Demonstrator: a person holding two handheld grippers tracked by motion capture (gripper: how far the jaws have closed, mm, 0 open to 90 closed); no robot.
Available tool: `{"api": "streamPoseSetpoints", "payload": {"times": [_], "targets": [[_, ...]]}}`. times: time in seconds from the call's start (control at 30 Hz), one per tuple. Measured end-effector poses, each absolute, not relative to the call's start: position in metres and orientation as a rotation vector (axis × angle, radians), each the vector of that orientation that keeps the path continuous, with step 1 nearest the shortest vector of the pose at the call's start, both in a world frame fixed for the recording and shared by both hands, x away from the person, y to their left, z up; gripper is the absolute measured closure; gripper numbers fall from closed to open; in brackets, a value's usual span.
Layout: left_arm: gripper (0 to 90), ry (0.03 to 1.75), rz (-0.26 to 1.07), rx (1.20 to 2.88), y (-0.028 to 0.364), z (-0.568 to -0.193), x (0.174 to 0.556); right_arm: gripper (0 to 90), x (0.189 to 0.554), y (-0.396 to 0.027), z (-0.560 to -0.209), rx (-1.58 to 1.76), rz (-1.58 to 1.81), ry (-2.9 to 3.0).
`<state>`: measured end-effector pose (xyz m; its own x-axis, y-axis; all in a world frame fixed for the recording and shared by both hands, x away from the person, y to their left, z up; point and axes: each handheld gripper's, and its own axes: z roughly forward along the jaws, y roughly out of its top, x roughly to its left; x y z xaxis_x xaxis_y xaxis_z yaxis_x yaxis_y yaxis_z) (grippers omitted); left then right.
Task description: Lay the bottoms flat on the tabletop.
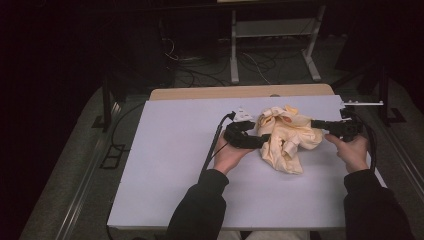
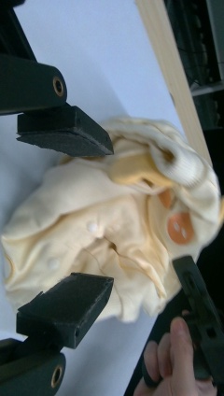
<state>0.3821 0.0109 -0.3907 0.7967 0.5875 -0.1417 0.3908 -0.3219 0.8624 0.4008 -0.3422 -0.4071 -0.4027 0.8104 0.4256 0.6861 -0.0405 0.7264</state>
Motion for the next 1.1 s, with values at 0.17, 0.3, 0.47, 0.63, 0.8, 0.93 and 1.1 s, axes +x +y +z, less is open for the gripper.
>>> {"api": "streamPoseSetpoints", "payload": {"times": [0.17,0.3,0.47,0.63,0.8,0.93,1.1], "targets": [[30.0,0.794,0.193,1.962,0.012,-0.412,0.39,85.9,0.401,-0.34,-0.408,1.63,1.418,2.094],[30.0,0.83,0.163,1.95,0.008,-0.425,0.398,85.9,0.401,-0.339,-0.408,1.629,1.414,2.099],[32.8,0.88,0.095,1.89,0.003,-0.439,0.412,85.9,0.401,-0.339,-0.409,1.63,1.417,2.102],[55.0,0.889,0.004,1.865,0.0,-0.448,0.422,85.9,0.401,-0.338,-0.411,1.629,1.415,2.113],[73.9,0.875,-0.045,1.873,-0.001,-0.449,0.426,85.9,0.401,-0.335,-0.412,1.623,1.393,2.132],[76.6,0.878,0.055,1.902,0.01,-0.436,0.425,85.9,0.4,-0.335,-0.41,1.616,1.402,2.13],[77.2,0.895,0.168,1.907,0.043,-0.406,0.427,85.9,0.398,-0.329,-0.403,1.583,1.423,2.137]]}}
